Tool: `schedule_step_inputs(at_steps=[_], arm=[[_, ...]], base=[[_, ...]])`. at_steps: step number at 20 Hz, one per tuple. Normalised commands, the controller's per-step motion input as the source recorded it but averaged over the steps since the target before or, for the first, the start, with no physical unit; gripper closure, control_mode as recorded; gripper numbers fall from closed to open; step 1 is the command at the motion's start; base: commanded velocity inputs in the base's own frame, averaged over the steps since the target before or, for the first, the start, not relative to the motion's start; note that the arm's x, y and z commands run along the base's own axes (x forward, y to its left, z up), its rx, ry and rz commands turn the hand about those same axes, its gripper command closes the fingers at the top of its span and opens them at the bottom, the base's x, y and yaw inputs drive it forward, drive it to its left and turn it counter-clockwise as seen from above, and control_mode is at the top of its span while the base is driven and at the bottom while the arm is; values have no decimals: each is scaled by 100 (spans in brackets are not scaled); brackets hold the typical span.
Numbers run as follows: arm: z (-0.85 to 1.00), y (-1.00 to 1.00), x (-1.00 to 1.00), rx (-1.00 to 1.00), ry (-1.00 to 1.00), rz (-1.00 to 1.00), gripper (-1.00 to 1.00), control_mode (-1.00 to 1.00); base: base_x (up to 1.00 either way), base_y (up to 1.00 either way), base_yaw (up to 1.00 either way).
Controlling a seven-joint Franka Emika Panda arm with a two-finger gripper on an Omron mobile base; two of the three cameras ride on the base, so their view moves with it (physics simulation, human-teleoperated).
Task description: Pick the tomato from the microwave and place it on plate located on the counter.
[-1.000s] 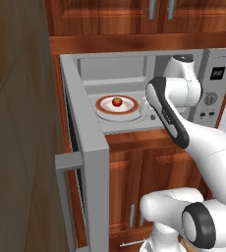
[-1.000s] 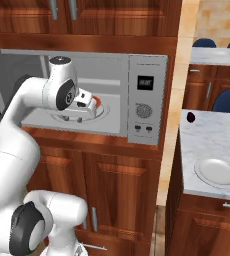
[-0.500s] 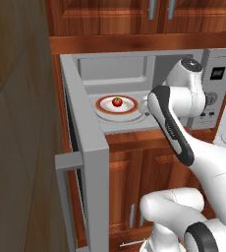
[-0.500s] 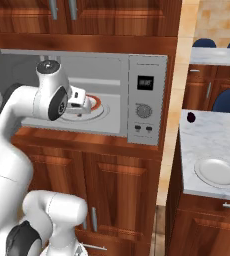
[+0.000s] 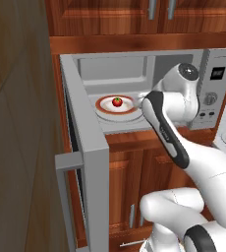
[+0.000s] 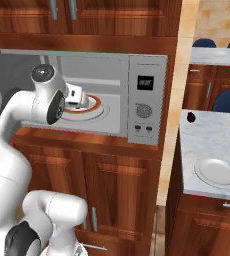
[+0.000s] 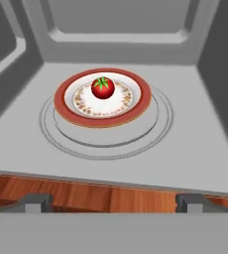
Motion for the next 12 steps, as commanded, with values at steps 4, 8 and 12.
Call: schedule_step_inputs(at_steps=[4, 8, 12], arm=[[4, 21, 70, 2, 0, 0, -100, -100], [-41, 10, 91, 2, 8, 0, -100, -100], [-83, 0, 46, 0, -1, 0, -100, -100]], base=[[0, 0, 0], [0, 0, 0], [0, 0, 0]])
